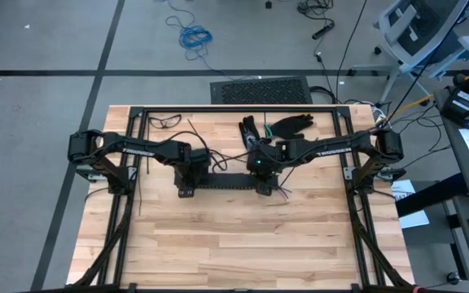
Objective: Ziptie cables
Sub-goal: Close the black cable duct
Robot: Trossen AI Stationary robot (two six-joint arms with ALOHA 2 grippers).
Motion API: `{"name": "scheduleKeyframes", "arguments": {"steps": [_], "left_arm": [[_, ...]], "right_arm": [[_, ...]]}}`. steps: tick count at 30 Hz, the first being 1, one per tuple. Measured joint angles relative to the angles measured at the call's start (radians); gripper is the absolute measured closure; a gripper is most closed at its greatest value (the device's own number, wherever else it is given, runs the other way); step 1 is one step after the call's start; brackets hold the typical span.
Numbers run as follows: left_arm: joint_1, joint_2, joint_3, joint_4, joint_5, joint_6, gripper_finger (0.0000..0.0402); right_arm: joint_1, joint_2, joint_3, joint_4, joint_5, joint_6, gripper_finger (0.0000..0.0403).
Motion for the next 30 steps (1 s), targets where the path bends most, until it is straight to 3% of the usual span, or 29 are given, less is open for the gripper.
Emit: {"name": "scheduleKeyframes", "arguments": {"steps": [12,17,24,30], "left_arm": [[0.003,-0.025,0.023,-0.034,0.184,-0.026,0.0139],[0.003,-0.018,0.023,-0.045,0.138,-0.001,0.0139],[0.004,0.01,0.023,0.022,0.148,-0.024,0.0139],[0.003,0.011,0.028,0.136,0.031,-0.027,0.0139]], "right_arm": [[0.001,-0.001,0.002,0.008,-0.001,-0.032,0.0234],[0.001,-0.002,0.003,0.009,-0.001,-0.058,0.0188],[0.001,-0.003,0.004,0.008,-0.001,-0.06,0.0163],[0.001,-0.003,0.004,0.008,0.004,-0.077,0.0166]]}}
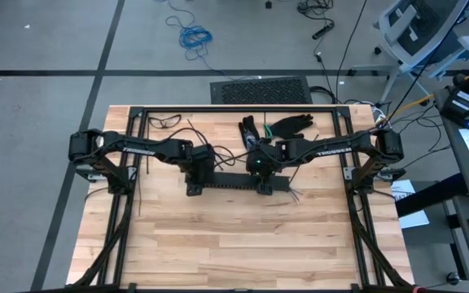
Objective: Ziptie cables
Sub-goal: Close the black cable duct
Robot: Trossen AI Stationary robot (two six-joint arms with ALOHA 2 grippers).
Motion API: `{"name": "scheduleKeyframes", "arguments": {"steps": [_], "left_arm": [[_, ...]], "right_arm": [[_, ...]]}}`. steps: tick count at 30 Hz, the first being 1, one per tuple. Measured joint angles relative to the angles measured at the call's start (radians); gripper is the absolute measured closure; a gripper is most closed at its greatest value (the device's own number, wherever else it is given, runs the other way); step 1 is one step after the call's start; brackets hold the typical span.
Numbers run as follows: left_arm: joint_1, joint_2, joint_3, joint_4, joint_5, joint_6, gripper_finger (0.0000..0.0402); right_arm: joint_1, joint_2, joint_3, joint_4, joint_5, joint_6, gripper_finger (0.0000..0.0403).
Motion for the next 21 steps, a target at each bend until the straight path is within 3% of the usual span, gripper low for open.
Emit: {"name": "scheduleKeyframes", "arguments": {"steps": [4,13,21], "left_arm": [[0.0,0.009,-0.002,-0.015,-0.04,-0.025,0.0139],[0.0,0.011,0.011,-0.083,0.069,-0.051,0.0139],[-0.007,0.016,0.019,-0.11,0.065,0.018,0.0139]], "right_arm": [[0.0,0.0,0.0,-0.003,0.015,-0.001,0.0167],[0.0,-0.001,0.001,0.005,0.016,-0.053,0.0167],[-0.002,-0.001,0.001,0.004,0.016,-0.069,0.0167]]}}
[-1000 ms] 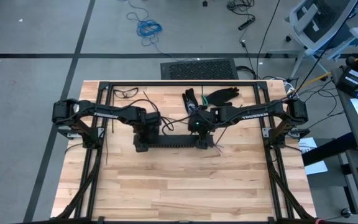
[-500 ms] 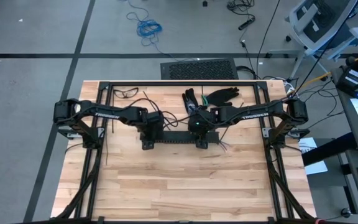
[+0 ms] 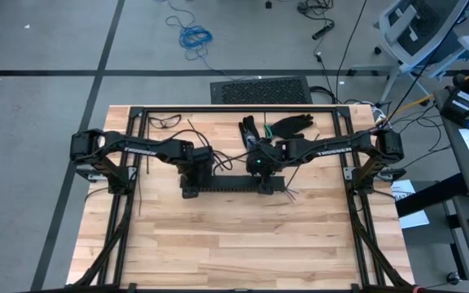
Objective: Ziptie cables
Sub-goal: Close the black cable duct
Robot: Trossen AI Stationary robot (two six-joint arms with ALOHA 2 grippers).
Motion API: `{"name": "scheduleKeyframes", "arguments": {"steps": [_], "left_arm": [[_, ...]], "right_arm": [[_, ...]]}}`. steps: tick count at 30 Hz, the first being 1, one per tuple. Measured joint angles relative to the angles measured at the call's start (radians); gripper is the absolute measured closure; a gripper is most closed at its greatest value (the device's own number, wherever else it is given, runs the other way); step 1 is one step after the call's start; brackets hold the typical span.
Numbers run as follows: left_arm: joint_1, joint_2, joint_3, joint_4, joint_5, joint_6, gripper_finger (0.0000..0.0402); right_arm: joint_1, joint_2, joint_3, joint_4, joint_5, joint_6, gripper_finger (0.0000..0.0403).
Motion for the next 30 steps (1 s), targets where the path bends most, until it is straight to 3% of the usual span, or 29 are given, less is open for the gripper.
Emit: {"name": "scheduleKeyframes", "arguments": {"steps": [7,20,24,30], "left_arm": [[0.001,0.003,0.001,0.198,-0.019,0.01,0.0139],[0.008,0.009,0.0,0.256,-0.057,-0.069,0.0135],[0.008,0.021,0.0,0.222,-0.057,-0.081,0.0107],[0.006,0.057,0.0,0.214,-0.048,-0.176,0.0031]], "right_arm": [[0.0,0.0,0.0,-0.001,0.0,0.023,0.0167],[-0.001,0.0,0.0,0.0,0.029,0.079,0.0167],[-0.001,0.0,0.0,0.0,0.029,0.082,0.0167],[-0.001,0.0,0.0,0.0,0.028,0.071,0.0167]]}}
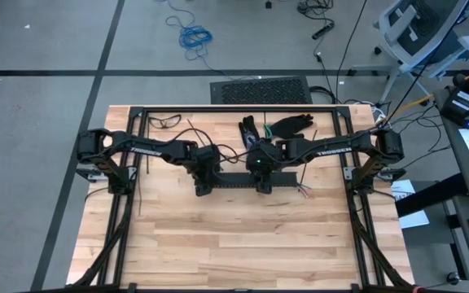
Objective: Ziptie cables
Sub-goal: Close the black cable duct
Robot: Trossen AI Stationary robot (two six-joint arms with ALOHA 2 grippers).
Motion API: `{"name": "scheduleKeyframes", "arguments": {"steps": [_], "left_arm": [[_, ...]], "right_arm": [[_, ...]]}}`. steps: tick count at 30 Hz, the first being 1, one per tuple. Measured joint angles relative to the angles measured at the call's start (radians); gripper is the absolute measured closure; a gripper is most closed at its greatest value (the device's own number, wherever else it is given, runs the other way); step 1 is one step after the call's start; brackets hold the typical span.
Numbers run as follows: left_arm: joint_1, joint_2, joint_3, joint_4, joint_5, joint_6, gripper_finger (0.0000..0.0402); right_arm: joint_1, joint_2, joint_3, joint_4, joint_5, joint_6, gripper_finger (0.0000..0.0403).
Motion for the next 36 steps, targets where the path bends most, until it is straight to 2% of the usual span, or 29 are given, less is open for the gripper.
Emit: {"name": "scheduleKeyframes", "arguments": {"steps": [3,6,9,12,16,18,20,24,25,31,36], "left_arm": [[-0.008,0.0,0.012,-0.025,0.031,0.076,0.0006],[-0.011,-0.017,0.066,-0.12,0.025,0.057,0.001],[-0.007,-0.076,0.113,-0.122,0.012,0.09,0.0012],[-0.008,-0.145,0.152,-0.1,-0.048,0.187,0.0012],[-0.007,-0.208,0.183,-0.08,-0.22,0.366,0.0012],[-0.006,-0.231,0.184,-0.069,-0.247,0.354,0.0012],[-0.007,-0.234,0.184,-0.003,-0.211,0.305,0.0012],[-0.015,-0.224,0.183,0.071,-0.144,0.173,0.0012],[-0.018,-0.224,0.183,0.071,-0.142,0.142,0.0012],[-0.016,-0.212,0.183,0.061,-0.156,0.08,0.0012],[0.007,-0.185,0.183,0.034,-0.067,0.029,0.0012]], "right_arm": [[0.0,0.0,0.0,0.0,0.0,-0.001,0.0167],[0.0,0.0,0.0,0.0,0.0,-0.002,0.0167],[-0.003,-0.011,0.0,-0.003,0.024,-0.004,0.0167],[-0.012,-0.062,0.0,0.003,0.092,-0.01,0.0167],[-0.033,-0.153,0.001,-0.044,0.2,0.022,0.0174],[-0.047,-0.196,0.001,-0.147,0.297,0.04,0.0196],[-0.067,-0.238,0.001,-0.255,0.366,0.068,0.0239],[-0.109,-0.298,0.001,-0.452,0.381,0.121,0.0372],[-0.116,-0.31,0.001,-0.486,0.381,0.133,0.0386],[-0.146,-0.359,0.0,-0.585,0.39,0.222,0.04],[-0.15,-0.375,-0.041,-0.585,0.388,0.227,0.0402]]}}
